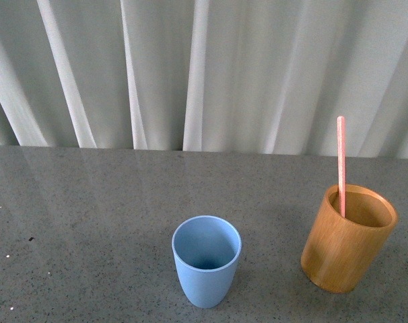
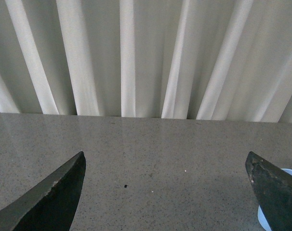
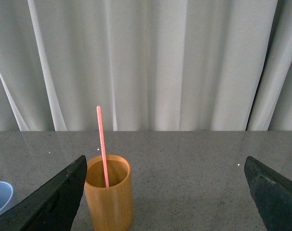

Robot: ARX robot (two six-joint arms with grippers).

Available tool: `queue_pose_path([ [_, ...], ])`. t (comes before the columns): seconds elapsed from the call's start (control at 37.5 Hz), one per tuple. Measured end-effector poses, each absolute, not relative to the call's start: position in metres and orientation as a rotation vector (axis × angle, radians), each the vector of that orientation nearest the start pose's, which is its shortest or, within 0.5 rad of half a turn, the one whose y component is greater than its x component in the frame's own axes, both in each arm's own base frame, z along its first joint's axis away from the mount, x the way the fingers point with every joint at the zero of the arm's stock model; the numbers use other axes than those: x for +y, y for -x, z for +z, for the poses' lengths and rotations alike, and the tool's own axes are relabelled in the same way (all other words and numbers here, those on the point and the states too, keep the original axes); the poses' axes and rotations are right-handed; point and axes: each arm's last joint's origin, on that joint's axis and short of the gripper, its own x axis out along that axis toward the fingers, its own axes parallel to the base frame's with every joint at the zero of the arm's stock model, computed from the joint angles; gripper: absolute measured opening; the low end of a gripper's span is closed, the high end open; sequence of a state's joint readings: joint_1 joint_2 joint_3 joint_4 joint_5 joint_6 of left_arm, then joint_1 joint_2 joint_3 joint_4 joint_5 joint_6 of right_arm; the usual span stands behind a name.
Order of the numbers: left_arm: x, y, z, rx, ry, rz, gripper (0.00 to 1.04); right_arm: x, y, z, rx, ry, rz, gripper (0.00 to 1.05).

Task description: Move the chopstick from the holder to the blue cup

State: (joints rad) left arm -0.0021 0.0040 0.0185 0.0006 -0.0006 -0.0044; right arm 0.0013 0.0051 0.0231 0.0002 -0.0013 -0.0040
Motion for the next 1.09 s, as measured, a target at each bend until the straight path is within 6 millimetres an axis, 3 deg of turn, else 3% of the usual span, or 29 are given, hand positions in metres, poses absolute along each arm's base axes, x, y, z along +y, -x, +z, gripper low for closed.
queue_pose_path([
  [0.11, 0.0, -0.097, 0.17, -0.015, 0.004, -0.002, 0.98, -0.001, -0.1, 0.164, 0.224, -0.047, 0.035, 0.95],
  [0.19, 0.0, -0.097, 0.17, -0.016, 0.004, -0.002, 0.98, -0.006, -0.107, 0.158, 0.293, -0.066, 0.035, 0.95],
  [0.48, 0.0, -0.097, 0.17, -0.016, 0.004, -0.002, 0.98, -0.018, -0.157, 0.165, 0.296, -0.089, 0.176, 0.95],
  [0.67, 0.0, -0.097, 0.17, -0.016, 0.004, -0.002, 0.98, -0.02, -0.199, 0.158, 0.329, -0.091, 0.199, 0.95],
  [0.83, 0.0, -0.097, 0.17, -0.016, 0.004, -0.002, 0.98, -0.012, -0.241, 0.149, 0.376, -0.101, 0.217, 0.95],
  [1.09, 0.0, -0.097, 0.17, -0.016, 0.004, -0.002, 0.98, 0.007, -0.287, 0.142, 0.407, -0.082, 0.275, 0.95],
])
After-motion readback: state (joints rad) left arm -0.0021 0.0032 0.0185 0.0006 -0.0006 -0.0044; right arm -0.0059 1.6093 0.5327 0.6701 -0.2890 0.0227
